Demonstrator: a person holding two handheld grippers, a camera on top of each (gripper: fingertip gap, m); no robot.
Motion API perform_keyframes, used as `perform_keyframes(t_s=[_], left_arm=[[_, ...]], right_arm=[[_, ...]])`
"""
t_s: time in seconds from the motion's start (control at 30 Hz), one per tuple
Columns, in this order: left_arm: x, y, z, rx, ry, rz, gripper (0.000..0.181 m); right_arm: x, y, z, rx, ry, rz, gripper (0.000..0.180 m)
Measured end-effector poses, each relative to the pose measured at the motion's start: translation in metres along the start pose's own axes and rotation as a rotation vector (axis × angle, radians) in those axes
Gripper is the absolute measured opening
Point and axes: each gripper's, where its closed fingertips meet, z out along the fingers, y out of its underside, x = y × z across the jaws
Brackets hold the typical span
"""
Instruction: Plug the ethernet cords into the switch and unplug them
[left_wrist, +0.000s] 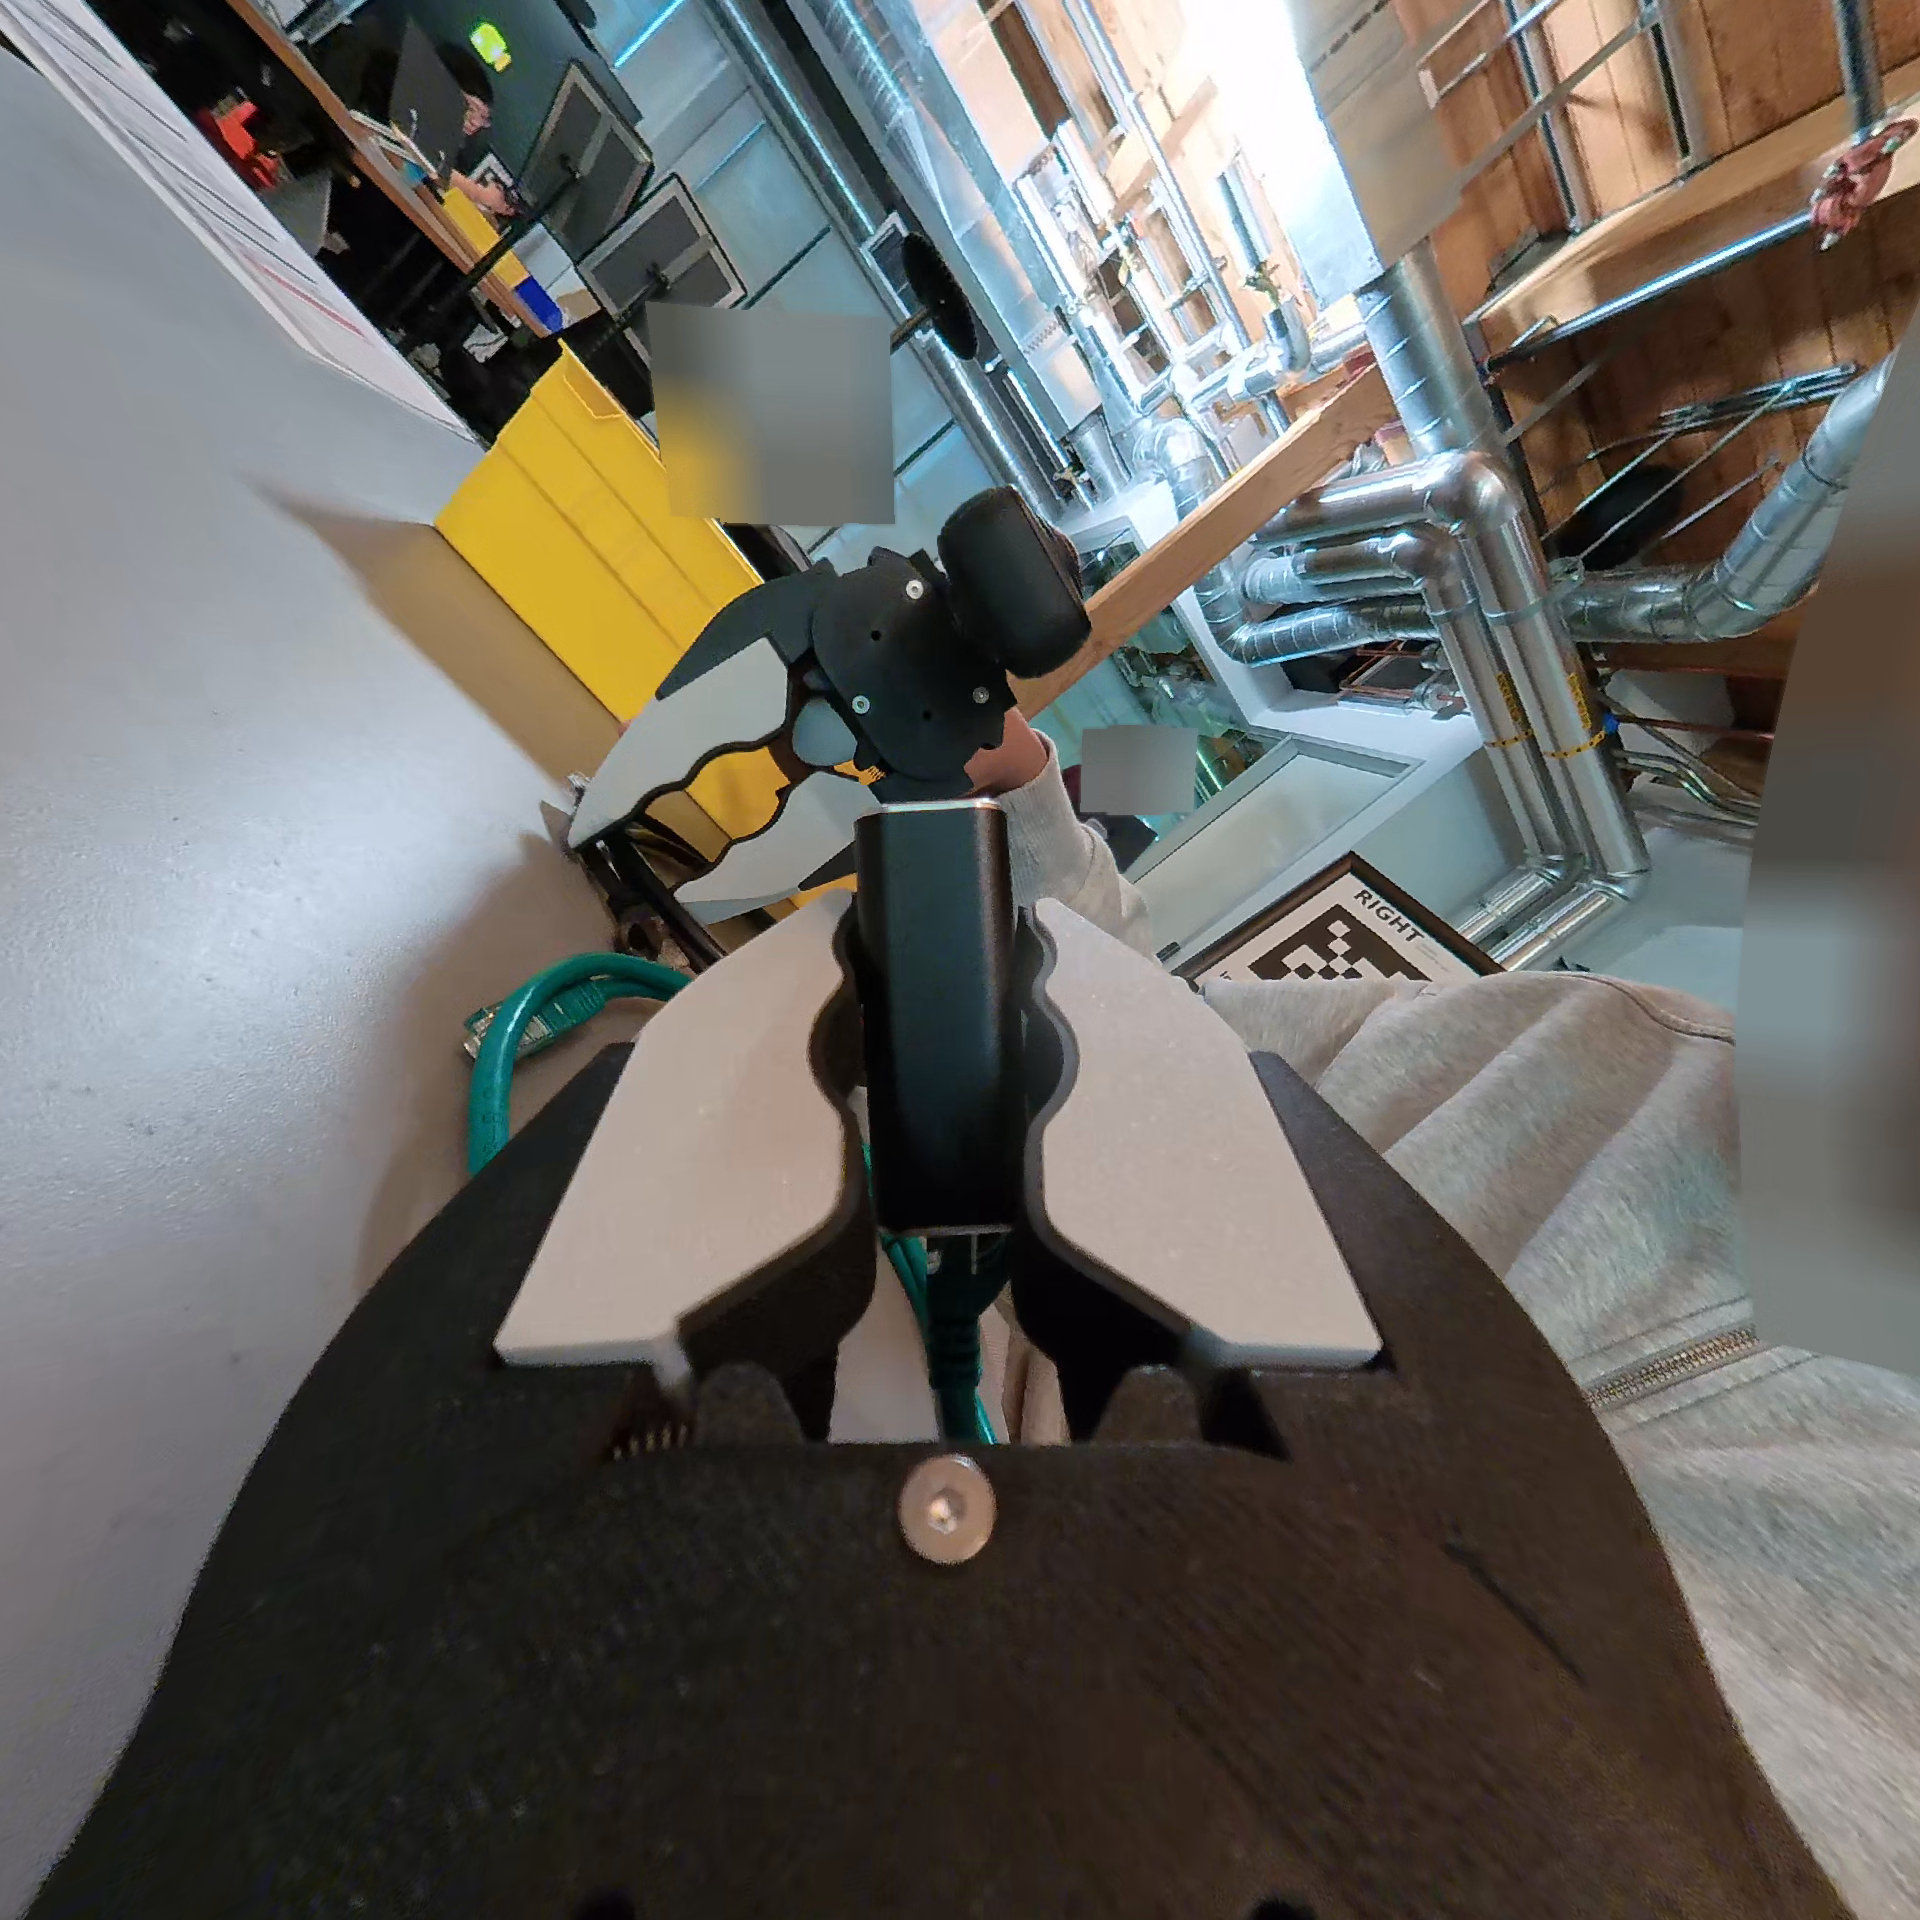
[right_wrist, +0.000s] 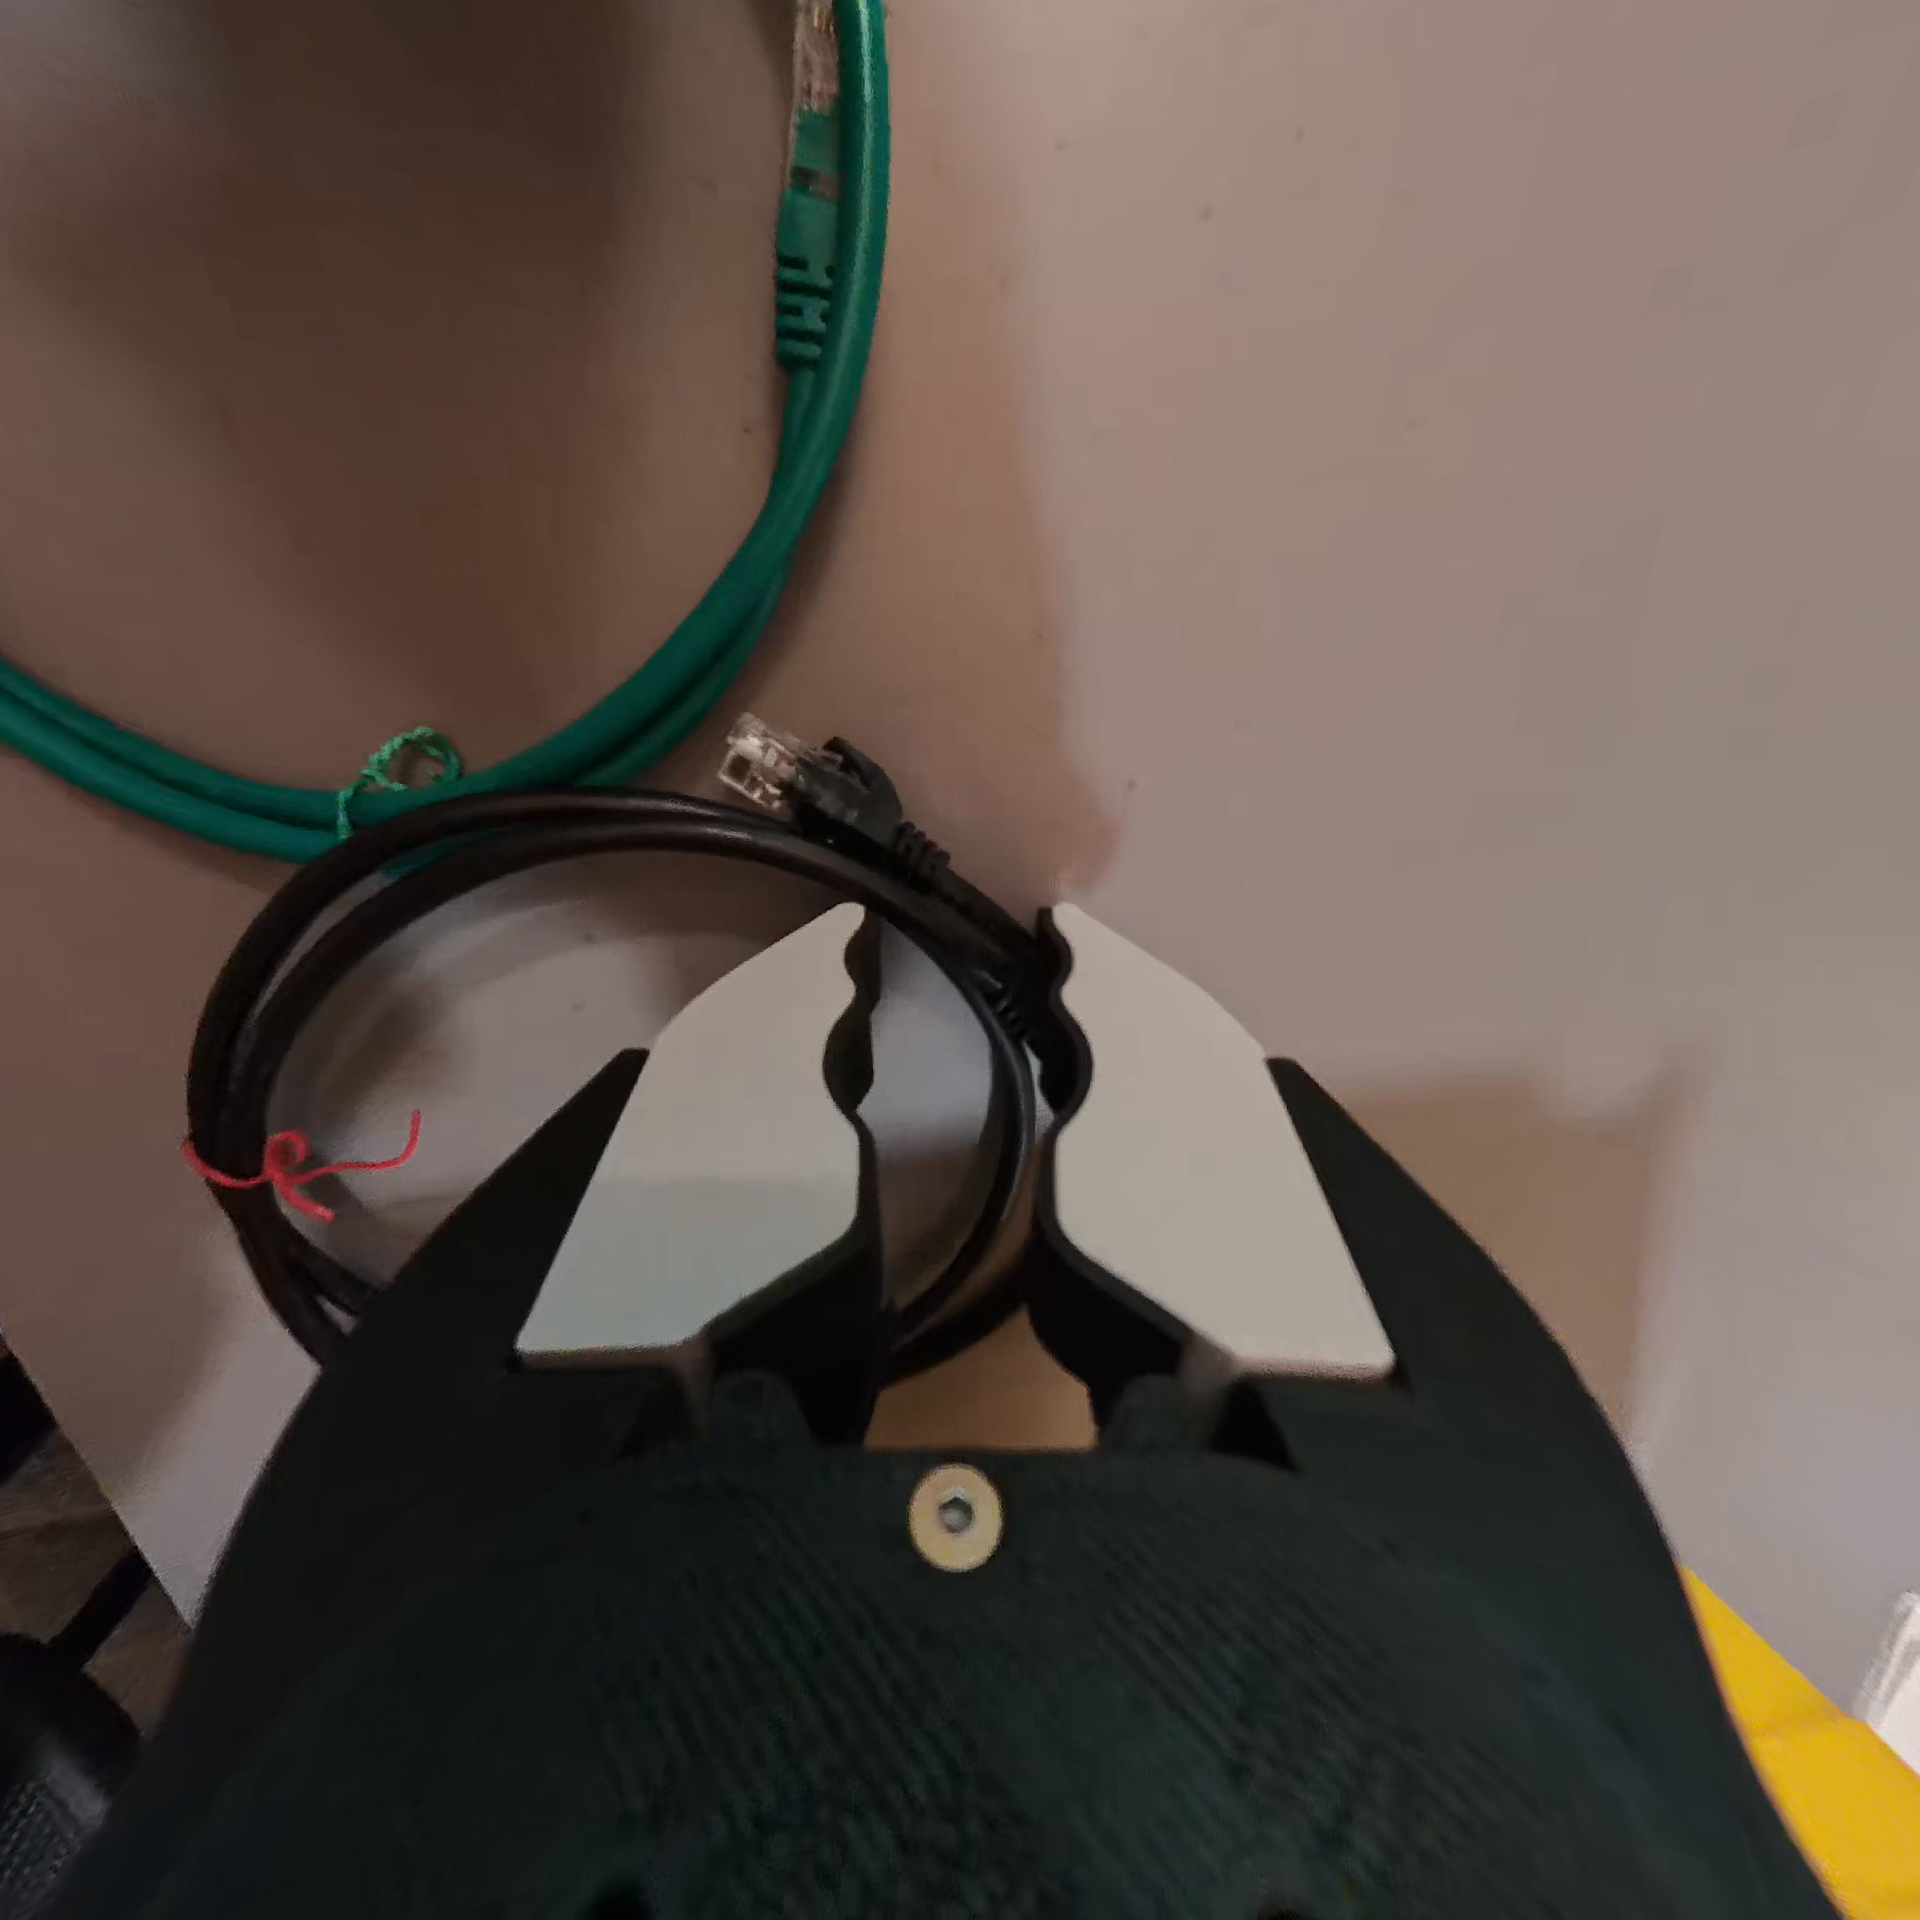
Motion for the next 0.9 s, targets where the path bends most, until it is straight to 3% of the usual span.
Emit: perform_keyframes(t_s=[0.17,0.23,0.47,0.57,0.8,0.9], left_arm=[[0.0,-0.001,0.0,0.004,0.007,-0.007,0.026],[0.001,-0.001,-0.001,0.008,0.012,-0.011,0.026],[0.002,-0.003,-0.002,0.024,0.022,-0.021,0.026],[0.002,-0.004,-0.003,0.031,0.027,-0.027,0.026],[0.002,-0.005,-0.004,0.041,0.026,-0.029,0.026],[0.002,-0.005,-0.004,0.041,0.029,-0.032,0.026]], right_arm=[[-0.002,0.002,-0.003,0.006,-0.013,-0.007,0.014],[-0.004,-0.01,-0.012,0.09,-0.006,-0.001,0.006],[0.017,-0.038,-0.095,0.425,0.229,0.002,0.005],[0.014,-0.038,-0.119,0.524,0.225,0.06,0.005],[0.003,-0.019,-0.098,0.416,0.106,0.223,0.005],[-0.004,0.009,-0.079,0.197,0.069,0.286,0.005]])
